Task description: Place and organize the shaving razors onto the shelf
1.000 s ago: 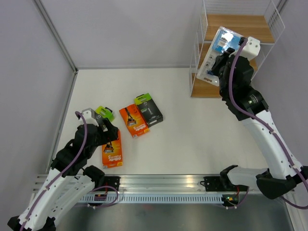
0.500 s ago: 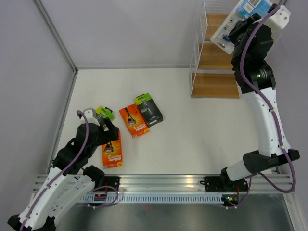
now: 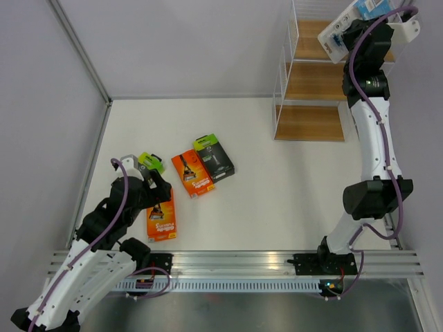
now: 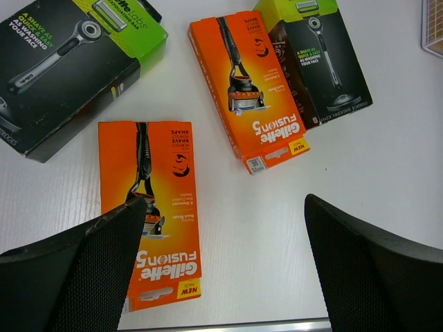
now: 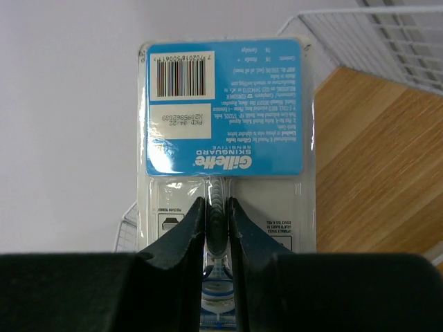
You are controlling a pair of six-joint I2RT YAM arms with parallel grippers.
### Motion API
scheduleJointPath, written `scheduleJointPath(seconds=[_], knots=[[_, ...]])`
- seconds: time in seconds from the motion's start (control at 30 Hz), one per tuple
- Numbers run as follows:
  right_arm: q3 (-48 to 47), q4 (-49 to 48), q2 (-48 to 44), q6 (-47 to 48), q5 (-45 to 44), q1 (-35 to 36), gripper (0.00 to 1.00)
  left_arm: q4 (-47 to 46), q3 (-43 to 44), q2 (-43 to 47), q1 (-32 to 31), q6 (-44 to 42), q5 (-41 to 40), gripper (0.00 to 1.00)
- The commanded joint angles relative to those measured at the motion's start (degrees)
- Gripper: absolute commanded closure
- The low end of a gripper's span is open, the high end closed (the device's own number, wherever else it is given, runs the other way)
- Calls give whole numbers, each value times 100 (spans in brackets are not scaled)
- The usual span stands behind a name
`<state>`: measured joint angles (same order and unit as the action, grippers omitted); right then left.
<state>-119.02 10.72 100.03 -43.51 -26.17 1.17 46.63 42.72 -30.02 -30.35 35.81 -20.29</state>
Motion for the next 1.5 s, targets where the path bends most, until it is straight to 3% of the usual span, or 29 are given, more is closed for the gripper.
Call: scheduleJointPath(seconds=[0.0,0.13,0.47,0.6,0.77,0.9,0.93,1.13,1.47], knots=[[-725,-258,304,-685,332,15,100,-84,35,31,-6,-4,-1,0],[-1631,35,807,-624,542,6,100,-75,26,58,3,31,-71,0],[-1502,633,887,-123,306,-3,100,-84,8,75,3,57,-106,0],[-1132,326,737,-62,270,6,99,-75,17,5,-6,49,-62,0],[-1536,685,1053,44,569,-3,98,-66,17,22,3,49,-54,0],[-1422,721,1106,0,657,6,77,-67,17,75,-6,57,-62,0],[-1431,703,1098,9,649,-3,59,-75,8,93,3,57,-62,0],[-1545,519,1028,333,806,-3,27,-75,8,102,3,66,-80,0],[-1853,448,703,1027,1536,-3,20,-75,17,75,-6,58,-71,0]])
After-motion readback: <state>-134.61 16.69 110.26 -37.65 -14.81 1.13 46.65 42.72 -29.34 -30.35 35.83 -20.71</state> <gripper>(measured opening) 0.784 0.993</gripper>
